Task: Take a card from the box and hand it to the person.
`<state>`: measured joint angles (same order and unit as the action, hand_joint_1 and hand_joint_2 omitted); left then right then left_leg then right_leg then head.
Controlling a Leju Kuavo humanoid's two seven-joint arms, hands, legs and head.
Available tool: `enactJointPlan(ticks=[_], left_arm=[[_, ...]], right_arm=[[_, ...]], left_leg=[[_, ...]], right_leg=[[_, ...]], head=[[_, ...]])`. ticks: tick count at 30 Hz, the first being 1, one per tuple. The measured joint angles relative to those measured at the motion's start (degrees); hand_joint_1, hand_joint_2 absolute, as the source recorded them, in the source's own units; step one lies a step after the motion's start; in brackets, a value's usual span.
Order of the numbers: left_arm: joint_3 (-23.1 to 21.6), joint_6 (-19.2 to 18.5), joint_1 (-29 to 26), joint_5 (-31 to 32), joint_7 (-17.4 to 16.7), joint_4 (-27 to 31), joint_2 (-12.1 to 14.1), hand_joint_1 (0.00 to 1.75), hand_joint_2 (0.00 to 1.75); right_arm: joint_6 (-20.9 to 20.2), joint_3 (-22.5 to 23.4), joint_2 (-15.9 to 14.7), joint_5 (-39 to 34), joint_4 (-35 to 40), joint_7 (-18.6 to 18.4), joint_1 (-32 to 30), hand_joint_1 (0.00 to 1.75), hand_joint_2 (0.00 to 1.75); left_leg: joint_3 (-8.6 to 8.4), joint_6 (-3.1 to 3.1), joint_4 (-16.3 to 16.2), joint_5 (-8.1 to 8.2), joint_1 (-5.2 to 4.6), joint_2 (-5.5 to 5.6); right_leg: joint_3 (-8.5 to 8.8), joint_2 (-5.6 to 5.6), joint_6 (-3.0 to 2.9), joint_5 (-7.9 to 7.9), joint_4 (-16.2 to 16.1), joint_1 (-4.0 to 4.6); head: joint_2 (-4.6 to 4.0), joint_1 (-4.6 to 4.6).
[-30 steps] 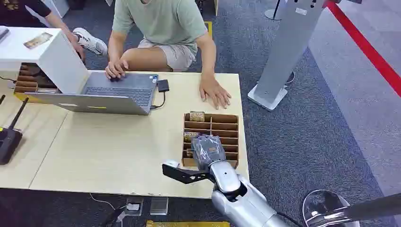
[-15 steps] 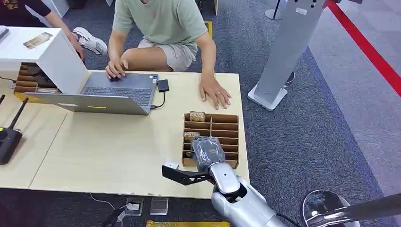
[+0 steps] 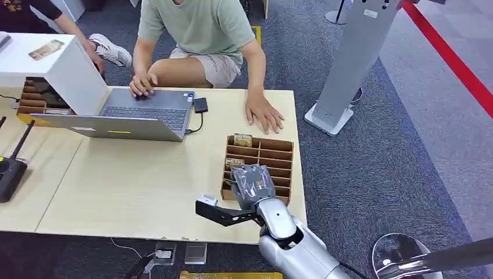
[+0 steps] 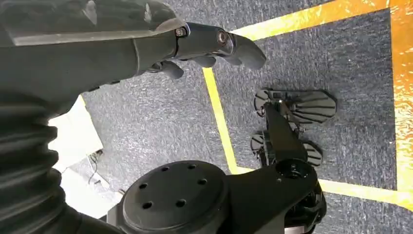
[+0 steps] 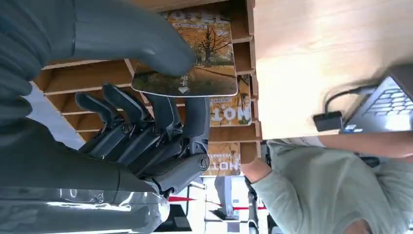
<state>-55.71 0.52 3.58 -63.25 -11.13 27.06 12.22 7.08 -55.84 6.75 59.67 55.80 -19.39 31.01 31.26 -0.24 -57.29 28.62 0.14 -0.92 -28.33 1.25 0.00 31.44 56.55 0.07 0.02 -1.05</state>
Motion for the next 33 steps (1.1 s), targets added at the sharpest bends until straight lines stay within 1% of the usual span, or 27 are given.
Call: enactJointPlan(ticks=[10,18,21,27,33], left_arm=[[0.0,0.0,0.0,0.5,0.2,0.2,0.0,0.0,1.75],[0.0,-2.1,0.0,1.6,1.1,0.2,0.2,0.0,1.75],[0.0,-2.6,0.0,1.8,1.5,0.1,0.2,0.0,1.75],[0.0,-2.8,0.1,2.3,1.9,-0.4,0.2,0.0,1.75],[0.0,-2.3,0.0,2.9,1.9,-0.4,0.2,0.0,1.75]], right_arm=[[1.4,0.2,-0.1,-0.1,1.9,0.6,0.1,1.75,1.75],[2.4,1.3,-1.3,0.7,4.5,1.2,0.0,1.75,1.75],[2.0,2.0,-1.9,1.1,6.8,1.2,0.0,1.75,1.75],[-0.2,4.2,-3.6,3.0,13.3,0.9,0.0,1.75,1.75],[-1.6,6.4,-4.9,5.2,20.1,0.9,0.7,1.75,1.75]], left_leg=[[0.0,0.0,0.0,0.0,0.0,0.0],[0.0,0.0,0.0,0.0,0.0,0.0],[0.0,0.0,0.0,0.0,0.0,0.0],[0.02,0.0,0.0,0.0,0.0,0.0],[0.01,0.0,0.0,0.0,0.0,0.0]], right_leg=[[-0.01,0.0,0.0,0.0,0.0,0.0],[-0.01,0.0,0.0,0.0,0.0,0.0],[-0.01,0.0,0.0,0.0,0.0,0.0],[-0.03,0.0,0.0,0.0,0.0,0.0],[-0.04,0.0,0.0,0.0,0.0,0.0]], head=[[0.0,0.0],[0.02,0.0],[0.0,0.0],[0.02,0.0],[0.0,0.0]])
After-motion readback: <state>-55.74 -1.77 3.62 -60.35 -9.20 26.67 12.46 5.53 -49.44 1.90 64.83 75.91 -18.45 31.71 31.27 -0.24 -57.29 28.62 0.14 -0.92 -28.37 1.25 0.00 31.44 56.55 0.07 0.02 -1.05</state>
